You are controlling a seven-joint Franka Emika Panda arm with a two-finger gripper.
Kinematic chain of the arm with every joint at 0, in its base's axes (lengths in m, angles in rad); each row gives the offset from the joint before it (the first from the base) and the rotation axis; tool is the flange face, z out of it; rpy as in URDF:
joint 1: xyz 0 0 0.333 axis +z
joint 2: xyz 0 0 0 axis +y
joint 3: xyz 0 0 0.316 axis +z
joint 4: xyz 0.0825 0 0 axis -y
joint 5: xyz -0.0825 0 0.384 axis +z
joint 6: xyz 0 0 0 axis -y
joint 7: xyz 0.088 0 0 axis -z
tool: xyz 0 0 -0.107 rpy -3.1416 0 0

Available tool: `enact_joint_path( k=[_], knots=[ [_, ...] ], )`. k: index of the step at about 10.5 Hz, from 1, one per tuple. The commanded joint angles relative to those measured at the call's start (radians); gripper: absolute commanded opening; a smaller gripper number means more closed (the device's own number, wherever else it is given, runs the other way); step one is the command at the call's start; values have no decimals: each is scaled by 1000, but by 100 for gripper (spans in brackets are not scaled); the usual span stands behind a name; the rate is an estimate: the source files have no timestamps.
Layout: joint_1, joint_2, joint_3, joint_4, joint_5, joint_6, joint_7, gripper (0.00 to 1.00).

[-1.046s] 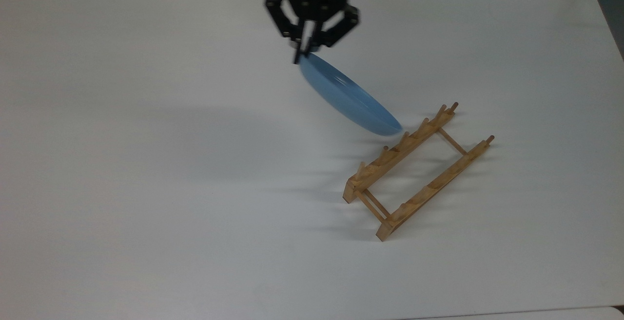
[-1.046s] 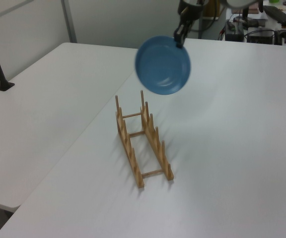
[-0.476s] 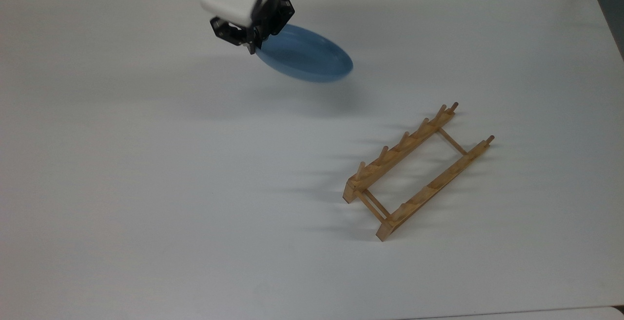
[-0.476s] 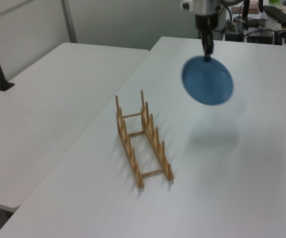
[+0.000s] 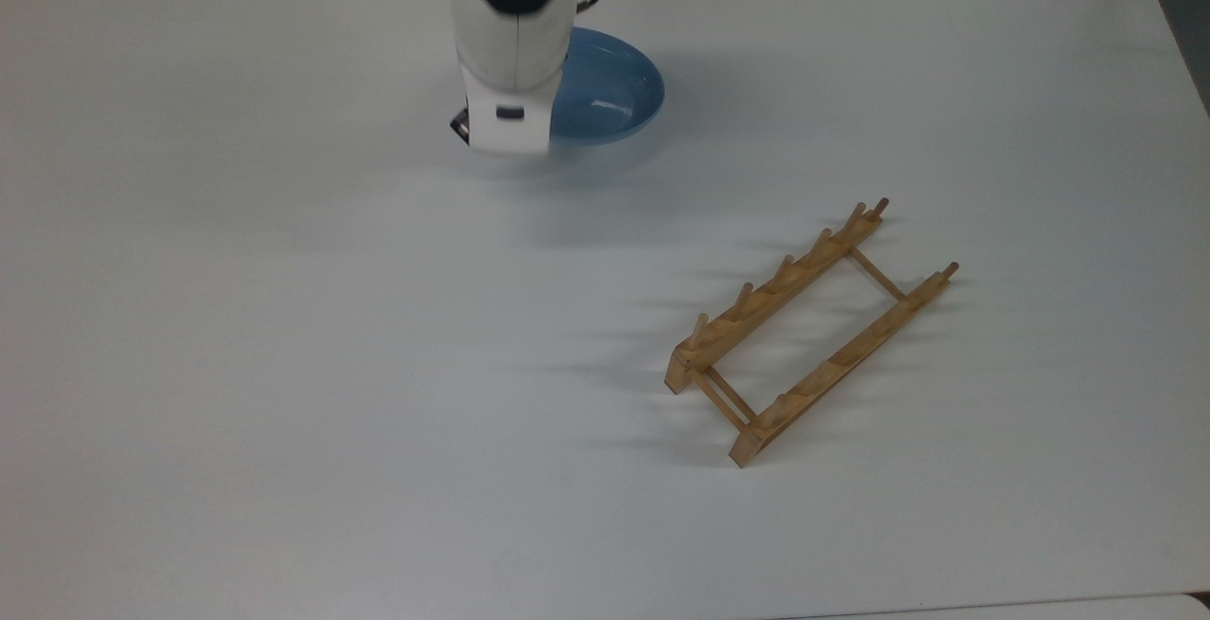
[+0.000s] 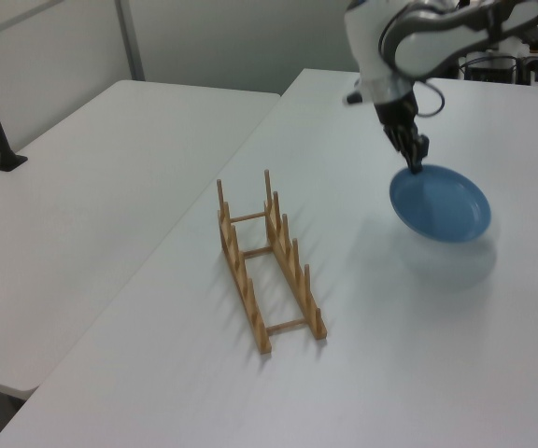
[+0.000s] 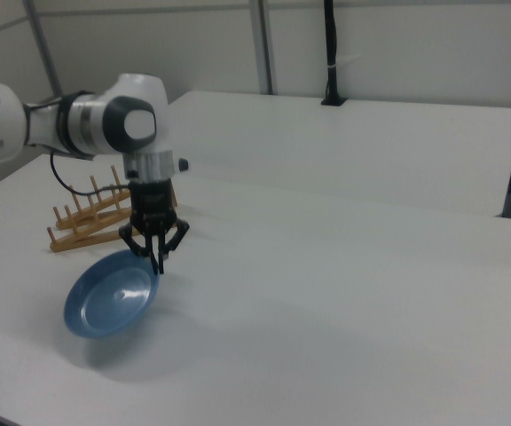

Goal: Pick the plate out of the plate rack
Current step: 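Carry the plate away from the rack and lower it flat onto the table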

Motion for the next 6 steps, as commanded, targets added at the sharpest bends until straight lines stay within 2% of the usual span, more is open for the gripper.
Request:
enact_joint_path(
  k=[1, 3, 4, 5, 6],
  knots=[
    [-20, 92, 2, 1, 17, -7, -152, 0],
    [-28, 125, 3, 4, 17, -7, -188, 0],
    [-28, 129, 3, 6, 17, -5, -168, 17],
    [-26, 129, 3, 11, 11, -2, -120, 51],
    [-26, 128, 3, 14, 1, -1, -40, 72]
  ],
)
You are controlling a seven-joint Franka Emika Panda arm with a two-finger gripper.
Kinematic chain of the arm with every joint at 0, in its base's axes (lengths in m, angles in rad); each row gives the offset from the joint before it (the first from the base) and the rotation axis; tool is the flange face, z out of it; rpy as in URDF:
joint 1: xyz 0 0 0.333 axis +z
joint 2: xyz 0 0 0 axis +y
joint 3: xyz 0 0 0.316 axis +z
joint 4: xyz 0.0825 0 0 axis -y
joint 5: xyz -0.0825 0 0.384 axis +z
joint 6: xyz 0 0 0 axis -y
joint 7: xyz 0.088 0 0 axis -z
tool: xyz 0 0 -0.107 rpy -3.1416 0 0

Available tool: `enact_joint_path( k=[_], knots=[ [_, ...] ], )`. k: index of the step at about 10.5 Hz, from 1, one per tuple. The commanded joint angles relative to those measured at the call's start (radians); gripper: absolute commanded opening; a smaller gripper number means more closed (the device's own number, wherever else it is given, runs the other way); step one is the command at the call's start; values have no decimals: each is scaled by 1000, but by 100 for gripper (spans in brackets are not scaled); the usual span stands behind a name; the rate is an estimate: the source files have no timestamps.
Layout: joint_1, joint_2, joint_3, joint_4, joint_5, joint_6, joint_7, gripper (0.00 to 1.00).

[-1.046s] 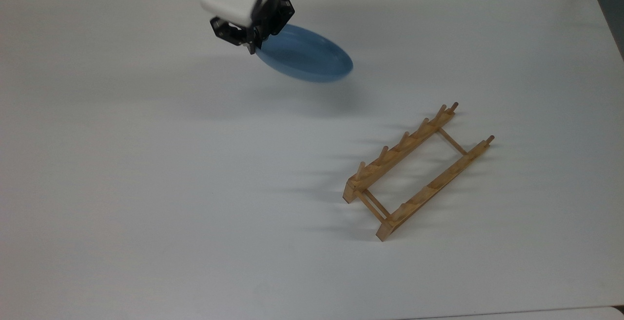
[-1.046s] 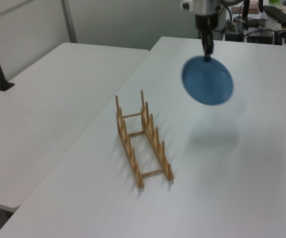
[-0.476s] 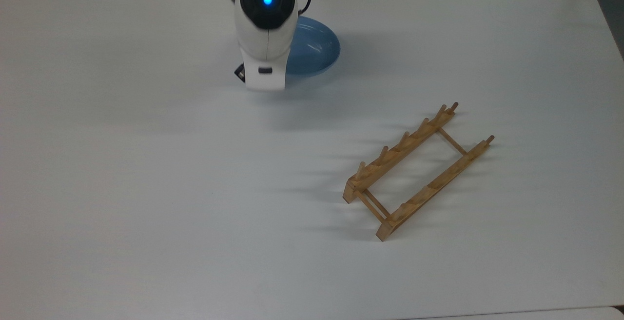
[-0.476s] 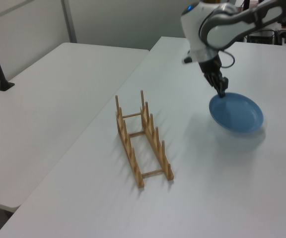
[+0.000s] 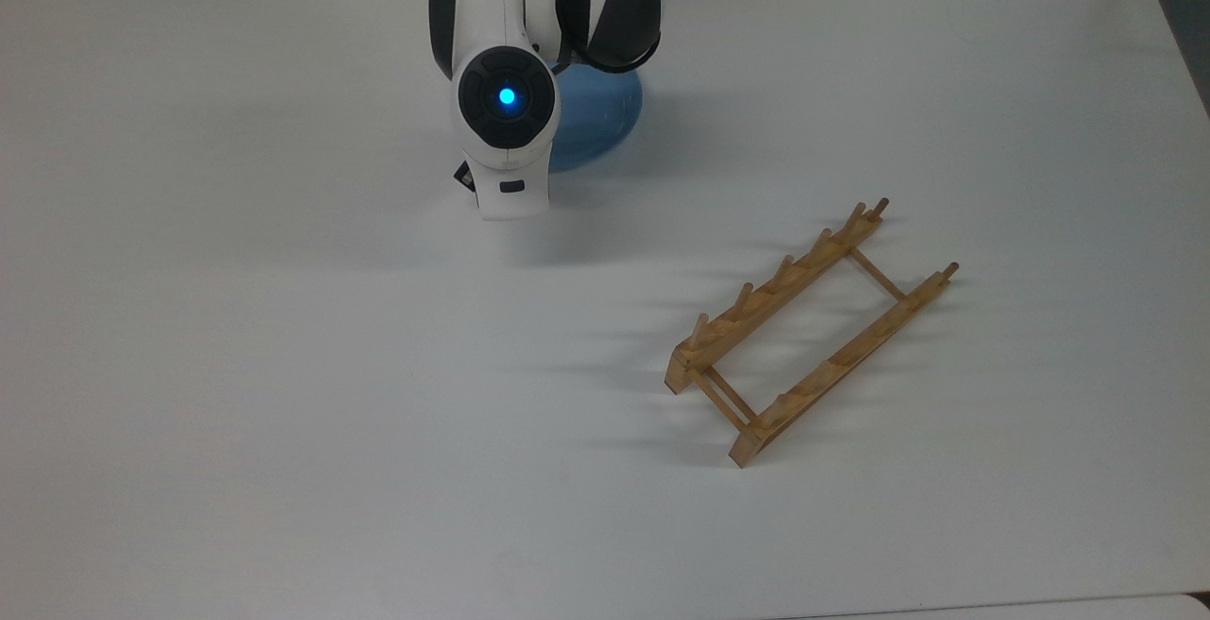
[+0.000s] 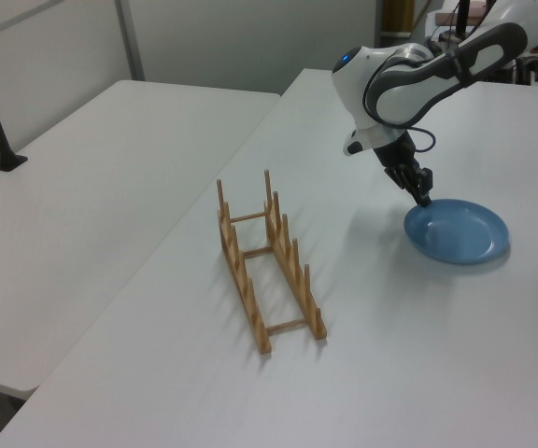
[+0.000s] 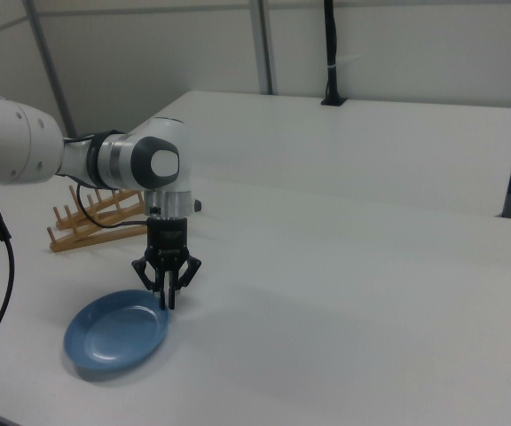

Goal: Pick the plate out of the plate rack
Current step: 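Carry the plate away from the rack and lower it flat onto the table, then open the gripper, release the plate rim, and raise the gripper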

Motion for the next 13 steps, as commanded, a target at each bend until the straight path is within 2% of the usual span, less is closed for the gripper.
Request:
enact_joint_path(
  k=[1, 2, 5, 10, 13],
  knots=[
    [0, -13, 3, 30, -6, -2, 168, 78],
    [-3, -28, 2, 45, -6, -5, 217, 100],
    [-3, -146, 0, 84, -11, -4, 408, 100],
    [-2, -354, 6, 101, -15, -8, 842, 100],
    [-2, -414, 11, 88, -12, -10, 1002, 100]
  ],
)
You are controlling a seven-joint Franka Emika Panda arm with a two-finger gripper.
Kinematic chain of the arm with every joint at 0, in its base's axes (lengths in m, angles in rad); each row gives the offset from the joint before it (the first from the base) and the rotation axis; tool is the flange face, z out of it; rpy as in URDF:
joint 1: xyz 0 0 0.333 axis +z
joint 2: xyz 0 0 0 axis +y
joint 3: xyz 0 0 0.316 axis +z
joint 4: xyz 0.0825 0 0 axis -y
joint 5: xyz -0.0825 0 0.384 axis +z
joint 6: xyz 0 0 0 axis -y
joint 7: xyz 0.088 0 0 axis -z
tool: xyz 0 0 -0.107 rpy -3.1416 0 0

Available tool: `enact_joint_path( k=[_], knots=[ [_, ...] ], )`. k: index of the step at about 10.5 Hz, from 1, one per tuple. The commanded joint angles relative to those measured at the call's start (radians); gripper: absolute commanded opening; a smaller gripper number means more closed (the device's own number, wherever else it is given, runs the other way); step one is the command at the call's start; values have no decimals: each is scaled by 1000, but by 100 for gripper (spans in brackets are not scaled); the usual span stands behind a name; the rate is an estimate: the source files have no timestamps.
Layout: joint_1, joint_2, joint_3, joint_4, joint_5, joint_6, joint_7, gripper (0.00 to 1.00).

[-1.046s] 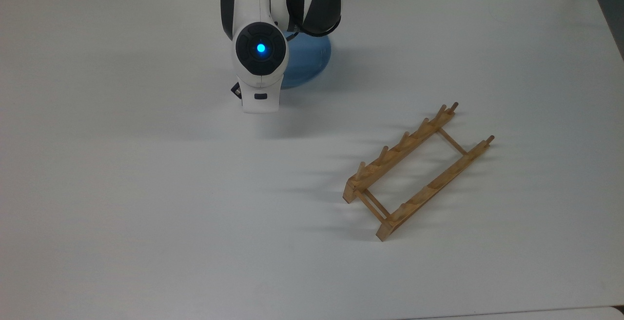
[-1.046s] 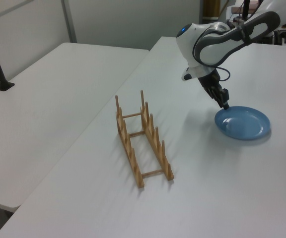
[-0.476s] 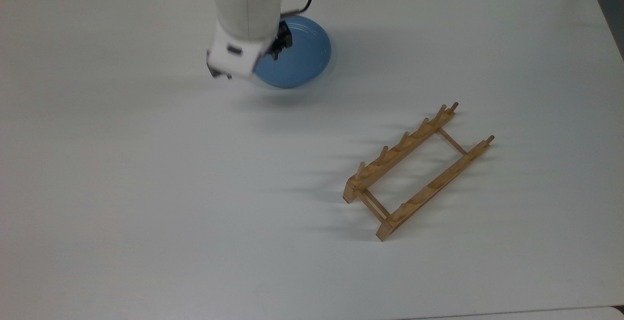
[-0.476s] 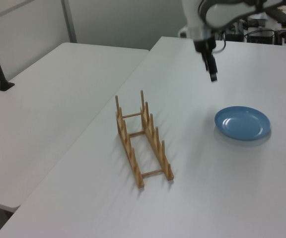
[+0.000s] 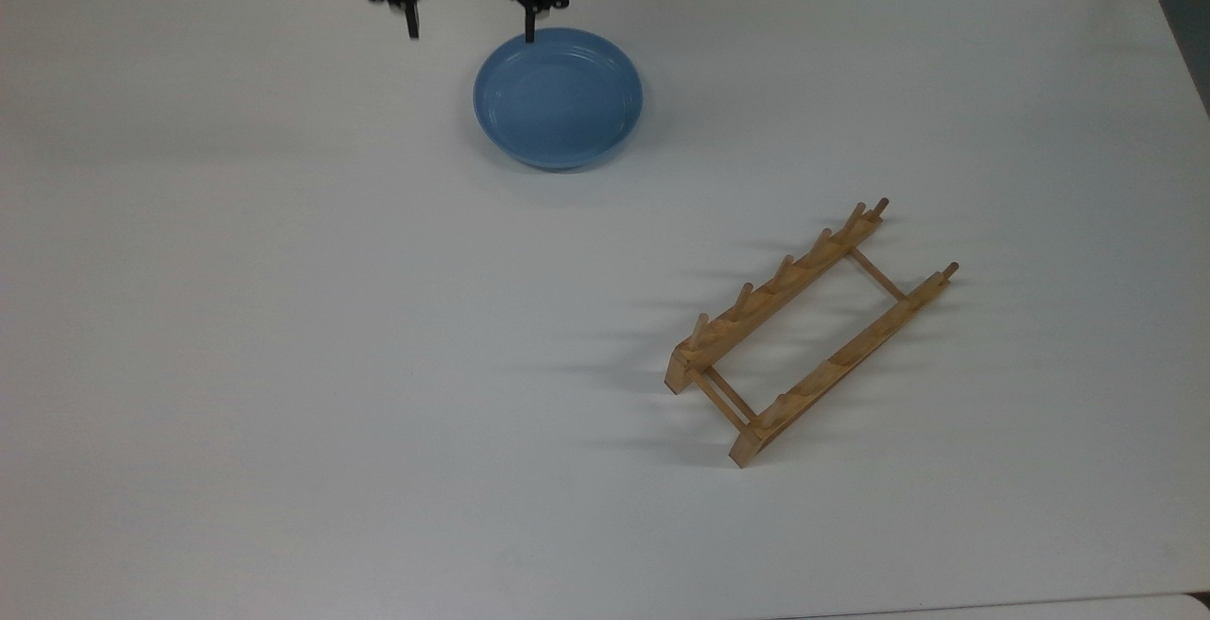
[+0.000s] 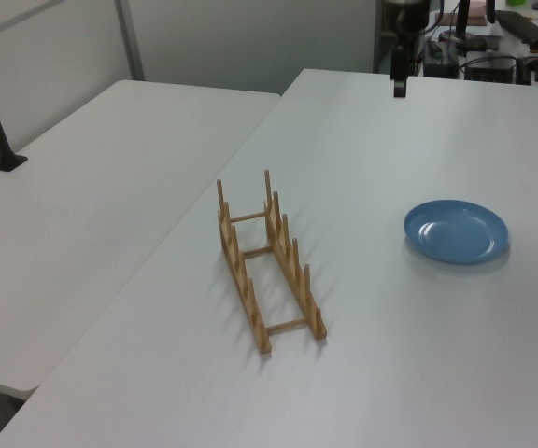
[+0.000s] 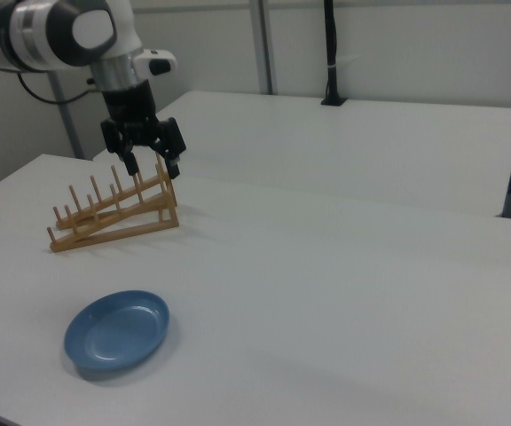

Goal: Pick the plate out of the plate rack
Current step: 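Open the gripper, release the plate rim, and raise the gripper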

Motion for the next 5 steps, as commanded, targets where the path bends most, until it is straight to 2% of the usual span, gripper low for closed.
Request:
enact_joint_path(
  k=[1, 5],
  knots=[
    [4, -59, 5, -43, -9, -9, 119, 100],
    [2, -59, -1, -39, -9, -9, 112, 100]
  ],
)
